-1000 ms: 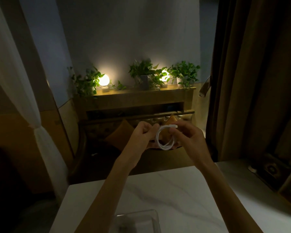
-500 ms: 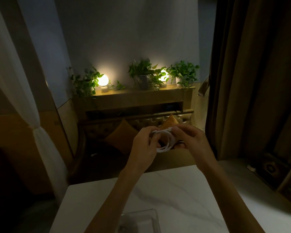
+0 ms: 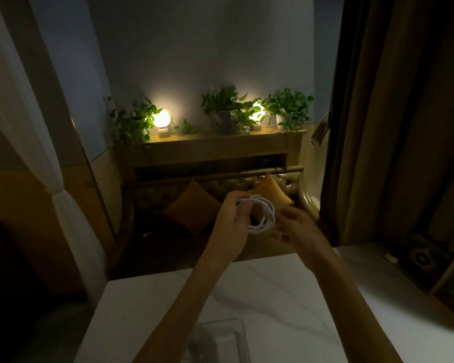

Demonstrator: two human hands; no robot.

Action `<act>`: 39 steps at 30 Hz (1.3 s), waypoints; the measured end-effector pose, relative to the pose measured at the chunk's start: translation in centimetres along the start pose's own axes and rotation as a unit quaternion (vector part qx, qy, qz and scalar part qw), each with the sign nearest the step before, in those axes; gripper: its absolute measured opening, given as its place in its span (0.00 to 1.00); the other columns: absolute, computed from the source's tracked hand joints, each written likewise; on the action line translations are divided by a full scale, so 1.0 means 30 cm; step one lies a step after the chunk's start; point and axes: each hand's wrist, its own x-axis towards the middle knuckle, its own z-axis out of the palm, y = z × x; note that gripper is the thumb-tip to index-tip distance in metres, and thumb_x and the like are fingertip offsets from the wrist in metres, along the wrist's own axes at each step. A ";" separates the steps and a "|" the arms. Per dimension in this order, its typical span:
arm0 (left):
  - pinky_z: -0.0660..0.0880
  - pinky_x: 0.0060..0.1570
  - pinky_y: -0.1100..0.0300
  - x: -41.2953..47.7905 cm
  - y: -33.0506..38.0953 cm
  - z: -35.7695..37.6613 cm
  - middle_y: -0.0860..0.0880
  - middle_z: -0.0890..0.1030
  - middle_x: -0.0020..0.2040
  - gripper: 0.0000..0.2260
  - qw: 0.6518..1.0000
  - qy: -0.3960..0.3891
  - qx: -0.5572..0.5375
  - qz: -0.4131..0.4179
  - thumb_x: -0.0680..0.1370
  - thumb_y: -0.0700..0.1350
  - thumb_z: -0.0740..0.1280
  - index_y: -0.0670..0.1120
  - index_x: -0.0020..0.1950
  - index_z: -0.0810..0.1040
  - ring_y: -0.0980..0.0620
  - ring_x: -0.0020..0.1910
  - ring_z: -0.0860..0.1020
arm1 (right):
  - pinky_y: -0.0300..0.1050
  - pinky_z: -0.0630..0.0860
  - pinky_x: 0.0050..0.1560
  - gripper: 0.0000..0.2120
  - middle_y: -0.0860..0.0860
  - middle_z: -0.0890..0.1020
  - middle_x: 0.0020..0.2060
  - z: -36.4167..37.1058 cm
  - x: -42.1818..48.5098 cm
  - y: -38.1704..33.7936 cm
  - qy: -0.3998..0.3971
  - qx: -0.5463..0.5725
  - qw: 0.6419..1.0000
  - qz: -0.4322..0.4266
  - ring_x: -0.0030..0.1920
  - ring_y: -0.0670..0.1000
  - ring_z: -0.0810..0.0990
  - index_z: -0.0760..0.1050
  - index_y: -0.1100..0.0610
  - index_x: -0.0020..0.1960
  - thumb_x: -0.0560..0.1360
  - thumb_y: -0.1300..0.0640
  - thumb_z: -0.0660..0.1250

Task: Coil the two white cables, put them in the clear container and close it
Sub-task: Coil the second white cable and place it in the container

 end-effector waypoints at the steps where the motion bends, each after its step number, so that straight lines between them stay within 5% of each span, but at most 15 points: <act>1: 0.74 0.40 0.74 0.001 -0.004 0.003 0.55 0.76 0.47 0.06 1.000 0.003 -0.005 -0.007 0.83 0.44 0.56 0.49 0.54 0.71 0.68 0.43 0.78 | 0.39 0.74 0.40 0.09 0.52 0.83 0.47 0.012 -0.002 0.016 -0.026 -0.003 0.999 0.019 0.44 0.47 0.81 0.79 0.56 0.53 0.79 0.58 0.61; 8: 0.75 0.38 0.68 0.004 -0.047 0.014 0.48 0.74 0.56 0.07 0.992 0.043 0.091 -0.078 0.82 0.41 0.56 0.47 0.56 0.72 0.58 0.47 0.77 | 0.40 0.71 0.41 0.12 0.47 0.84 0.38 0.003 -0.011 0.052 -0.119 0.082 0.987 0.072 0.35 0.41 0.79 0.80 0.60 0.56 0.79 0.61 0.60; 12: 0.78 0.49 0.61 -0.004 -0.070 0.007 0.46 0.73 0.57 0.07 0.980 0.067 0.188 -0.024 0.79 0.38 0.61 0.44 0.57 0.73 0.53 0.51 0.76 | 0.45 0.71 0.50 0.22 0.57 0.79 0.59 -0.013 -0.029 0.056 -0.220 0.240 0.940 0.099 0.54 0.51 0.78 0.74 0.61 0.65 0.72 0.64 0.61; 14: 0.71 0.52 0.68 -0.009 -0.073 0.017 0.44 0.74 0.59 0.09 0.972 0.076 0.221 0.001 0.77 0.36 0.62 0.42 0.57 0.74 0.49 0.56 0.75 | 0.52 0.72 0.60 0.23 0.63 0.75 0.63 0.001 -0.027 0.066 -0.224 0.267 0.931 0.108 0.60 0.61 0.75 0.71 0.64 0.67 0.73 0.59 0.65; 16: 0.67 0.51 0.73 -0.023 -0.063 0.034 0.43 0.75 0.60 0.11 0.973 0.085 0.215 0.013 0.77 0.35 0.61 0.41 0.58 0.74 0.47 0.59 0.73 | 0.65 0.66 0.68 0.25 0.69 0.72 0.63 0.025 -0.019 0.085 -0.183 0.203 0.959 0.076 0.59 0.70 0.73 0.73 0.64 0.65 0.72 0.54 0.70; 19: 0.73 0.55 0.61 -0.038 -0.048 0.047 0.41 0.76 0.58 0.10 0.977 0.107 0.187 0.012 0.80 0.38 0.61 0.40 0.59 0.75 0.48 0.55 0.76 | 0.65 0.68 0.67 0.21 0.60 0.80 0.59 0.051 -0.020 0.092 -0.125 0.139 0.982 0.036 0.59 0.60 0.79 0.77 0.59 0.61 0.70 0.53 0.72; 22: 0.75 0.49 0.66 -0.038 -0.056 0.032 0.47 0.77 0.54 0.09 0.980 0.125 0.155 0.007 0.81 0.43 0.60 0.45 0.59 0.76 0.60 0.47 0.76 | 0.54 0.76 0.61 0.18 0.52 0.84 0.55 0.058 -0.029 0.083 -0.067 0.094 0.993 0.013 0.56 0.52 0.81 0.80 0.52 0.58 0.69 0.49 0.71; 25: 0.75 0.46 0.71 -0.036 -0.059 0.029 0.50 0.77 0.53 0.10 0.983 0.117 0.141 0.005 0.81 0.44 0.61 0.47 0.61 0.76 0.63 0.45 0.76 | 0.30 0.73 0.44 0.09 0.51 0.79 0.58 0.097 -0.040 0.078 0.058 -0.024 0.996 -0.067 0.50 0.42 0.79 0.78 0.51 0.56 0.77 0.51 0.65; 29: 0.78 0.50 0.66 -0.041 -0.065 0.039 0.50 0.80 0.55 0.11 0.988 0.114 0.099 -0.016 0.80 0.45 0.63 0.48 0.62 0.76 0.58 0.50 0.79 | 0.27 0.70 0.46 0.13 0.55 0.71 0.62 0.135 -0.025 0.108 0.279 -0.195 0.909 -0.241 0.52 0.44 0.73 0.72 0.53 0.62 0.78 0.53 0.65; 33: 0.79 0.49 0.65 -0.042 -0.068 0.025 0.52 0.82 0.49 0.11 0.994 0.088 0.037 -0.049 0.79 0.45 0.64 0.46 0.59 0.78 0.60 0.47 0.81 | 0.39 0.76 0.55 0.13 0.63 0.80 0.53 0.126 -0.009 0.154 0.325 -0.271 0.818 -0.390 0.50 0.55 0.81 0.71 0.56 0.59 0.76 0.53 0.63; 36: 0.82 0.48 0.55 -0.050 -0.066 0.016 0.49 0.84 0.49 0.11 0.994 0.061 -0.035 -0.084 0.78 0.46 0.66 0.45 0.58 0.80 0.54 0.46 0.83 | 0.38 0.74 0.56 0.15 0.63 0.84 0.46 0.122 -0.014 0.147 0.331 -0.272 0.800 -0.419 0.45 0.57 0.84 0.70 0.56 0.58 0.81 0.46 0.55; 39: 0.83 0.44 0.54 -0.058 -0.069 0.001 0.51 0.84 0.51 0.12 0.993 0.087 -0.035 -0.074 0.78 0.46 0.65 0.48 0.60 0.79 0.54 0.48 0.83 | 0.27 0.74 0.51 0.13 0.58 0.85 0.44 0.128 -0.015 0.122 0.300 -0.244 0.838 -0.386 0.44 0.51 0.83 0.74 0.56 0.55 0.78 0.49 0.60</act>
